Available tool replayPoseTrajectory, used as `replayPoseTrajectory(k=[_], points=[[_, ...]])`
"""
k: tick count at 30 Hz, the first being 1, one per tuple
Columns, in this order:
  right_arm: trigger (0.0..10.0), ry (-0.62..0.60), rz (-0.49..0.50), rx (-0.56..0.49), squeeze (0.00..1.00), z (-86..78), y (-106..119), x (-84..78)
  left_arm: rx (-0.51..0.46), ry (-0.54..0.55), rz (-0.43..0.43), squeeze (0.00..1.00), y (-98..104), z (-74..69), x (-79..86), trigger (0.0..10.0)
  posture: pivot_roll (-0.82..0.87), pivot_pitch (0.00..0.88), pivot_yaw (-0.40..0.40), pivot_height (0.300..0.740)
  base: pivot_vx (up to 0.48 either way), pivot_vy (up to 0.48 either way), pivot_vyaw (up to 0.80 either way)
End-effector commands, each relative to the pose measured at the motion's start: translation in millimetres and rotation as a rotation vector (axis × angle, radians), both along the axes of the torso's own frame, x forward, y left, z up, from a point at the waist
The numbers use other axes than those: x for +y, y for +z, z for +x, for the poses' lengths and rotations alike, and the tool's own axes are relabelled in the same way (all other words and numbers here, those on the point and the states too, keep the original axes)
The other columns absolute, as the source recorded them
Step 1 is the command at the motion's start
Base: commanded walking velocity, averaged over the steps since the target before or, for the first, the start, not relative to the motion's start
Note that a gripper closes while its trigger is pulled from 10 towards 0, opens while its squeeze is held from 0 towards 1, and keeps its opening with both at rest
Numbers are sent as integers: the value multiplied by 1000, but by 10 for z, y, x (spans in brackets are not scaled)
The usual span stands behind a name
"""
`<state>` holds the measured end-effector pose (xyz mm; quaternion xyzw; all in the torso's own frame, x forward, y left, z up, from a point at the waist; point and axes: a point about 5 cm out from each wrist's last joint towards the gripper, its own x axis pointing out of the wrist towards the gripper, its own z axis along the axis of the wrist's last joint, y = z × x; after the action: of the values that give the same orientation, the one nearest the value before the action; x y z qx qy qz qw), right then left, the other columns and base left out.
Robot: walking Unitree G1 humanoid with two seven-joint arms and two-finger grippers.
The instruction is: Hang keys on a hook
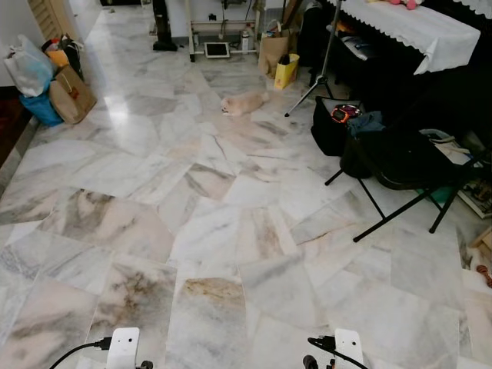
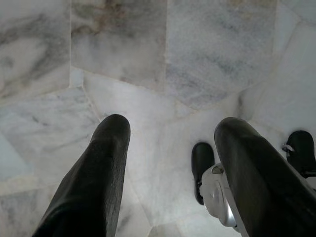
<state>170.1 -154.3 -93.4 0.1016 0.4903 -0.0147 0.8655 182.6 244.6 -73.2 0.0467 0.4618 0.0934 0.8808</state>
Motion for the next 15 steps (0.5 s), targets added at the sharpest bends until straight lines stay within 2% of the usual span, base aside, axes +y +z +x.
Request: replayPoseTrajectory(k=[1, 5, 7, 9, 11, 12, 15], points=[[10000, -7, -2, -4, 0, -8, -3, 4, 26, -18, 7, 0, -32, -56, -11, 10000, 151, 2, -52, 740, 0, 0, -788], [10000, 11, -10, -15, 0, 12, 9, -31, 18, -13, 1, 0, -38, -39, -65, 10000, 150, 2, -81, 740, 0, 0, -788], [10000, 17, -20, -16, 0, 16, 13, -73, 20, -15, -3, 0, -54, -78, -62, 10000, 155, 0, -76, 740, 0, 0, -788], [10000, -17, -41, -20, 0, 36, 28, -173, 37, -55, 5, 0, -89, -196, -19, 10000, 148, 4, -53, 740, 0, -154, -788], [10000, -28, -45, -22, 0, 45, 33, -195, 43, -63, 9, 0, -97, -219, -15, 10000, 145, 7, -46, 740, 0, -307, -788], [10000, -83, -46, -32, 0, 72, 49, -238, 69, -65, 18, 0, -126, -311, 14, 10000, 135, 18, -26, 740, 0, -412, -788], [10000, -106, -36, -36, 0, 73, 49, -230, 93, -53, 25, 0, -148, -405, 63, 10000, 136, 23, -25, 740, 0, -223, -788]])
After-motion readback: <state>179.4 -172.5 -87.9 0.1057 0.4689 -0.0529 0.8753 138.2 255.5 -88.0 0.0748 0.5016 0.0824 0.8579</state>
